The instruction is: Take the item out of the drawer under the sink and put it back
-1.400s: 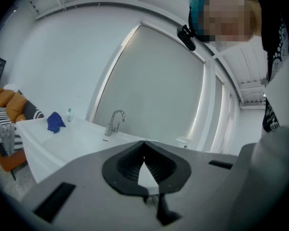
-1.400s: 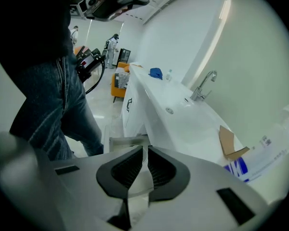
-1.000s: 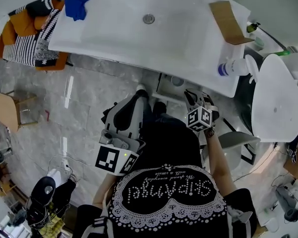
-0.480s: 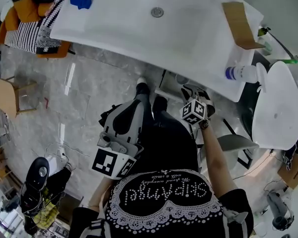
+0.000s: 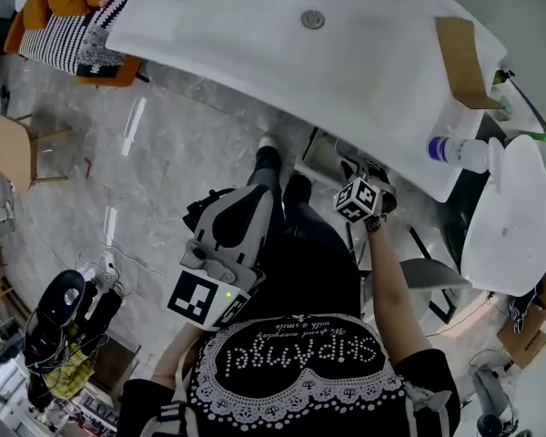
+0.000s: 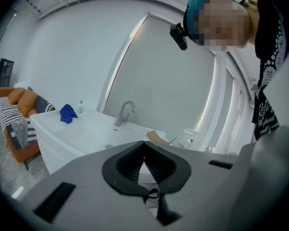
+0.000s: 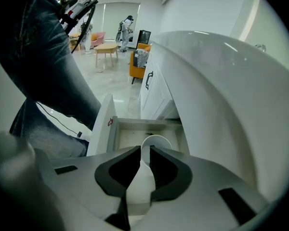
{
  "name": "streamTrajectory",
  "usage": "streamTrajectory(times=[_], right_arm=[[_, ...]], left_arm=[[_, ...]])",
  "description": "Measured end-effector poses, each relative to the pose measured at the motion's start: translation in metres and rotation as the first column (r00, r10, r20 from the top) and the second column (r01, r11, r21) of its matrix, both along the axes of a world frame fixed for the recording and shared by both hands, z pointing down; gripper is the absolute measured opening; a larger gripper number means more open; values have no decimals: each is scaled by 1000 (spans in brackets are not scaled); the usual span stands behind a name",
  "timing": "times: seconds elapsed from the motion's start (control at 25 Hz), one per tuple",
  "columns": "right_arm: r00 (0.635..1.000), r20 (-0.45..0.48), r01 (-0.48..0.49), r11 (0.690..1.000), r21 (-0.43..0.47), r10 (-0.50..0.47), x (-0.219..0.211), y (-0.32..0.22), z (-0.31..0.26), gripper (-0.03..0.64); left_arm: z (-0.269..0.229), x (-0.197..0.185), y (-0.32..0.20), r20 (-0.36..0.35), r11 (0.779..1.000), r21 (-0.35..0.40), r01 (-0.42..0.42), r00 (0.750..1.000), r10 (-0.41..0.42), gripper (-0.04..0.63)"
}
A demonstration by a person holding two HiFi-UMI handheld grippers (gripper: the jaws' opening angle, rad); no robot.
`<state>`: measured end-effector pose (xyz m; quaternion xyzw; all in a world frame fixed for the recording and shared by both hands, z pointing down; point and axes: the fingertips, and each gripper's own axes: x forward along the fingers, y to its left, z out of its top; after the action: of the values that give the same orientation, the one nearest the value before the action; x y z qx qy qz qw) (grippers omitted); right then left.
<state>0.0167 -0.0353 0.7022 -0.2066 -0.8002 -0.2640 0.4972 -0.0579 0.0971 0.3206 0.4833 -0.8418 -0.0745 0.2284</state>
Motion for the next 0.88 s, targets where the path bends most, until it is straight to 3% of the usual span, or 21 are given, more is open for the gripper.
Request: streamTrajectory(times=[0.88], right_arm=[[994, -99, 61, 997, 45, -56, -1, 0, 43, 51]], left_arm=[[7, -11, -7, -23, 999, -48, -8, 1000, 7, 5]])
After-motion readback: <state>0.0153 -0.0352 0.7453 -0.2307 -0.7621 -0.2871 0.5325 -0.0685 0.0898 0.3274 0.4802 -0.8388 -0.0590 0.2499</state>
